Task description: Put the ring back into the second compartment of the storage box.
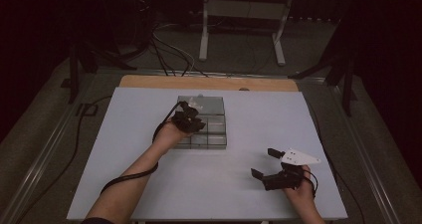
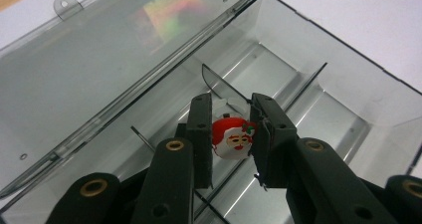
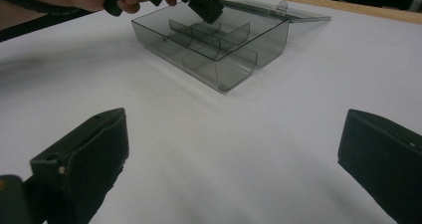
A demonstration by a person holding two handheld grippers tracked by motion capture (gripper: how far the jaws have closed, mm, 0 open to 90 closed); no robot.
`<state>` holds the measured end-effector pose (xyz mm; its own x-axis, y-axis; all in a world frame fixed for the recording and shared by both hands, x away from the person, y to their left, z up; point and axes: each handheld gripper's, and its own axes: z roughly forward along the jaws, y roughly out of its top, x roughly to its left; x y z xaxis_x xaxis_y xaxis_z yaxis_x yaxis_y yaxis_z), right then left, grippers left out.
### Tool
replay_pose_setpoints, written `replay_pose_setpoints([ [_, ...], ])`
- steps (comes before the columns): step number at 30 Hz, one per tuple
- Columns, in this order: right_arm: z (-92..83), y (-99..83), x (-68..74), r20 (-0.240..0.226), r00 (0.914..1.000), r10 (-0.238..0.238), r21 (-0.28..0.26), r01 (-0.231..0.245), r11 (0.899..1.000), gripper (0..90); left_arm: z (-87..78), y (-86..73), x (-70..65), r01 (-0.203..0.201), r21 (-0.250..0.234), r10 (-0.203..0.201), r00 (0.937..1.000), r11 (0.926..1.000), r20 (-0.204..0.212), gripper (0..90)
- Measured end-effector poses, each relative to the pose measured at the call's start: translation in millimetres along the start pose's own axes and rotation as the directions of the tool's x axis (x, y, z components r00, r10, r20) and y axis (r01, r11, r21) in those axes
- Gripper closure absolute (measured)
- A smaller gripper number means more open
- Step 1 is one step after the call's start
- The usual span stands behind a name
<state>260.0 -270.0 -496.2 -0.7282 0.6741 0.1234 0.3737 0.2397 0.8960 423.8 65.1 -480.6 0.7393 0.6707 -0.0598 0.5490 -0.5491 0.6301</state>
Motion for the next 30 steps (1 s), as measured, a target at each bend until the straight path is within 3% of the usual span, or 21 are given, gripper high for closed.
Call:
replay_pose_setpoints([
  [8,-0.1,-0.1,-0.1,-0.001,1.0000,0.000,0.000,0.000,1.000,0.0,4.5,4.4,-0.1,0.002,0.027,-0.001,0.9999,0.9996,-0.013,73.4],
  [15,0.2,-0.1,-0.2,-0.002,1.0000,0.001,0.002,-0.001,1.000,0.0,4.8,8.5,2.3,0.044,0.025,-0.044,0.9988,0.9987,-0.021,72.8],
  [23,0.3,-0.2,-0.4,-0.003,1.0000,0.002,0.001,-0.002,1.000,0.0,2.9,9.6,4.5,0.058,0.026,-0.057,0.9979,0.9980,-0.030,70.2],
  [30,0.5,0.0,-0.2,-0.004,1.0000,0.002,0.000,-0.002,1.000,0.0,-1.9,11.6,0.5,0.071,0.031,-0.069,0.9965,0.9970,-0.047,43.3],
])
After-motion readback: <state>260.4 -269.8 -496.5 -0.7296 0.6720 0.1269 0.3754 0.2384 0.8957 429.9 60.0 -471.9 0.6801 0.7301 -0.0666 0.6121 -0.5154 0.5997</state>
